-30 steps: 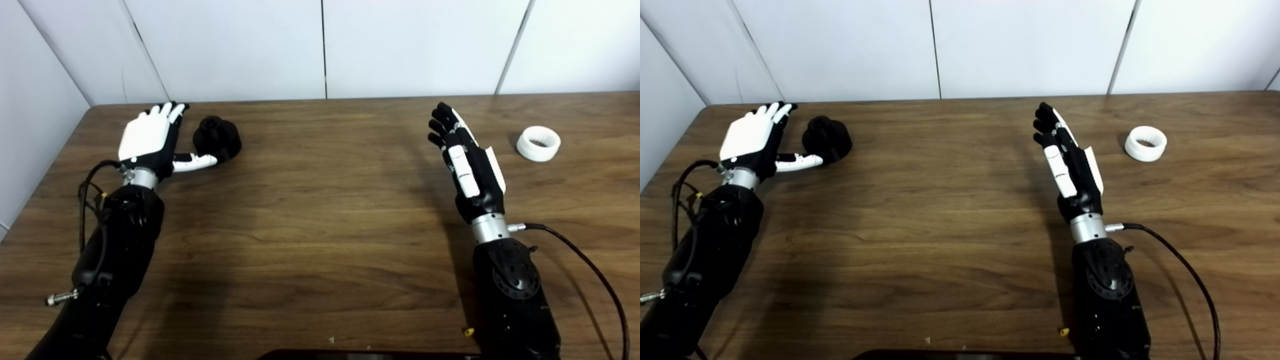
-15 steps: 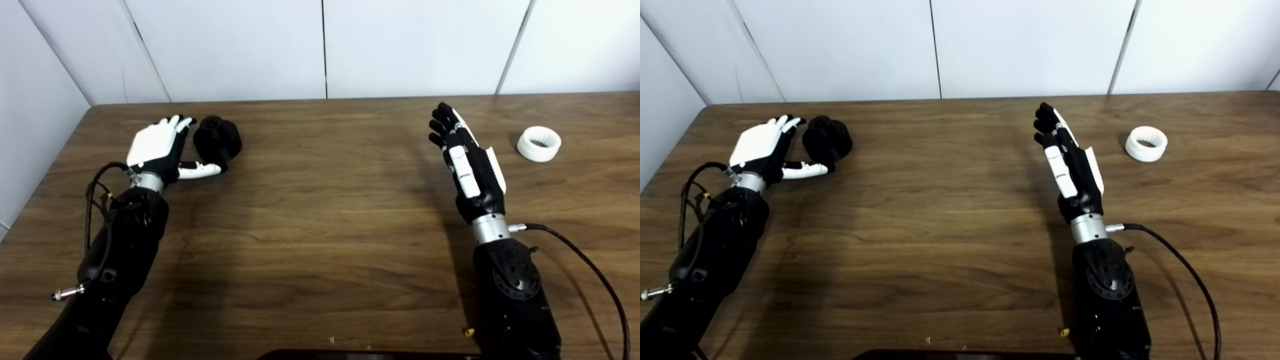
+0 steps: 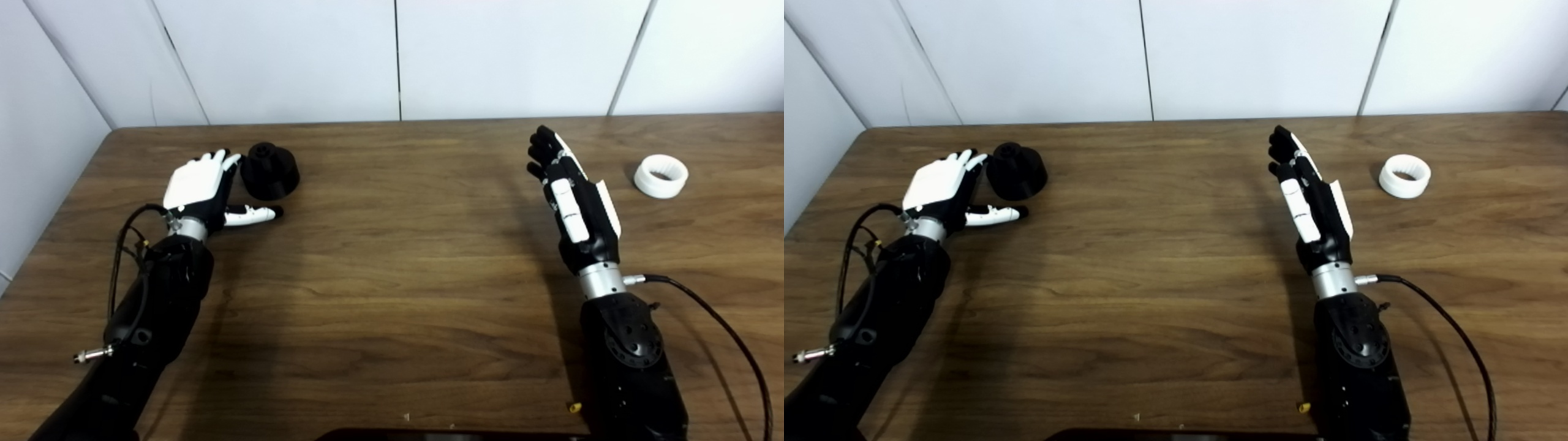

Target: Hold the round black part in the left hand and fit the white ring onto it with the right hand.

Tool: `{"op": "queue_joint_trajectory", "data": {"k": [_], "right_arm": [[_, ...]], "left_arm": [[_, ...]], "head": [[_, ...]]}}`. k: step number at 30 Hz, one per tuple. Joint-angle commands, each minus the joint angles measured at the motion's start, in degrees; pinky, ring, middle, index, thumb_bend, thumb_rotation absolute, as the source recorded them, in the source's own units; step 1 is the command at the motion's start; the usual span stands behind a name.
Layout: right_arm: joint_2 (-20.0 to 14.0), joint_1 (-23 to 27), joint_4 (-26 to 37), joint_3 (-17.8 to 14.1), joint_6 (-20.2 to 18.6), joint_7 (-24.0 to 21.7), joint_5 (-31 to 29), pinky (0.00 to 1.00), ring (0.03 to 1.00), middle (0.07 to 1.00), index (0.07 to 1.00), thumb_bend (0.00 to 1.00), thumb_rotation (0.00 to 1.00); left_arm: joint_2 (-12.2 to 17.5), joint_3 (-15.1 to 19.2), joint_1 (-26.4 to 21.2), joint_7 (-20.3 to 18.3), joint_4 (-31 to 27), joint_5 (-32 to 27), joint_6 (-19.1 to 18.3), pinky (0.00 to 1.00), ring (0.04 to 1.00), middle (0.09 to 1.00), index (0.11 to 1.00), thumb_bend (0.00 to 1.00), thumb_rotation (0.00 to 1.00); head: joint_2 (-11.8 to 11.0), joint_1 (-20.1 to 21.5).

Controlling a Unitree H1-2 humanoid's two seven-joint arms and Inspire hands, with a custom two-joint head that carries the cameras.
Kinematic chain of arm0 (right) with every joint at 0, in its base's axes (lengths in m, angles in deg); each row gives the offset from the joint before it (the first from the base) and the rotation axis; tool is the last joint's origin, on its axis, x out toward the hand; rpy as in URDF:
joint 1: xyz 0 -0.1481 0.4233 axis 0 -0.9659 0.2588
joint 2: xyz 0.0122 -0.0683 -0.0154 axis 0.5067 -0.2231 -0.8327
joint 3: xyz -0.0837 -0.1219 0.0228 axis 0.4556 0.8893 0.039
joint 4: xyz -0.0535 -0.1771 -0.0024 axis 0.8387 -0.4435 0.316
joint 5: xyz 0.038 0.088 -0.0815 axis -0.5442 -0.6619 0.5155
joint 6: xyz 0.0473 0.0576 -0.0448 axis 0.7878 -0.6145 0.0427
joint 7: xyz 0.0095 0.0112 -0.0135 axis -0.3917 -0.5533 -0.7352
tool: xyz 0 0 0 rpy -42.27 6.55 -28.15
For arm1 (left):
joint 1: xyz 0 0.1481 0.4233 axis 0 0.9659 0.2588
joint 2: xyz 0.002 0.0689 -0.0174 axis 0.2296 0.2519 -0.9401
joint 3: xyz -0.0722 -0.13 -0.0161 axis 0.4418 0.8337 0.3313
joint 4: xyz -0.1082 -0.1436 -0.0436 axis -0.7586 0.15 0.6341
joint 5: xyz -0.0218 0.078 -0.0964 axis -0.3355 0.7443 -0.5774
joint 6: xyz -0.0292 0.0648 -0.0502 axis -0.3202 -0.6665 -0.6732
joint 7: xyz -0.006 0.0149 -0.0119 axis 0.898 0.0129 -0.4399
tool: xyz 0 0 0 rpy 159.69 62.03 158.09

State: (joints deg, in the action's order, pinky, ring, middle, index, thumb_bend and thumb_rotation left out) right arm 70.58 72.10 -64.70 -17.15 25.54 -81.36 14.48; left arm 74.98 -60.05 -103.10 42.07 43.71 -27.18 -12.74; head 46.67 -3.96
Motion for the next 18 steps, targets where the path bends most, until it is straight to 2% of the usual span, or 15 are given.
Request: {"op": "queue_joint_trajectory", "data": {"k": [1, 5, 11, 18], "right_arm": [[-0.5, -6.5, -2.1, -0.9, 0.4, -0.6, -1.8, 0.91, 0.924, 0.918, 0.908, 0.58, 0.81], [-0.5, -6.9, -1.5, -0.8, -0.2, -0.4, -1.6, 0.91, 0.922, 0.915, 0.910, 0.59, 0.81], [-0.7, -7.2, -0.5, -0.8, -0.8, -0.2, -1.3, 0.91, 0.920, 0.912, 0.903, 0.57, 0.82], [-0.9, -7.4, -0.1, -0.8, -1.0, -0.1, -1.0, 0.90, 0.912, 0.905, 0.898, 0.57, 0.82]], "left_arm": [[0.4, 1.1, -3.3, 3.0, 0.5, -0.7, -0.4, 1.00, 1.000, 1.000, 0.911, 1.00, 0.62], [-1.1, 2.2, -4.3, 5.7, 3.5, -2.3, -0.5, 1.00, 1.000, 1.000, 0.927, 1.00, 0.67], [-2.2, 1.9, -6.3, 9.0, 7.9, -3.1, -0.2, 1.00, 1.000, 1.000, 0.944, 1.00, 0.74], [-2.9, 1.6, -7.5, 11.5, 10.3, -4.4, -0.4, 1.00, 1.000, 1.000, 0.941, 1.00, 0.71]], "head": [[0.1, 0.0], [0.2, 0.3], [0.3, 0.5], [0.5, 0.7]]}}
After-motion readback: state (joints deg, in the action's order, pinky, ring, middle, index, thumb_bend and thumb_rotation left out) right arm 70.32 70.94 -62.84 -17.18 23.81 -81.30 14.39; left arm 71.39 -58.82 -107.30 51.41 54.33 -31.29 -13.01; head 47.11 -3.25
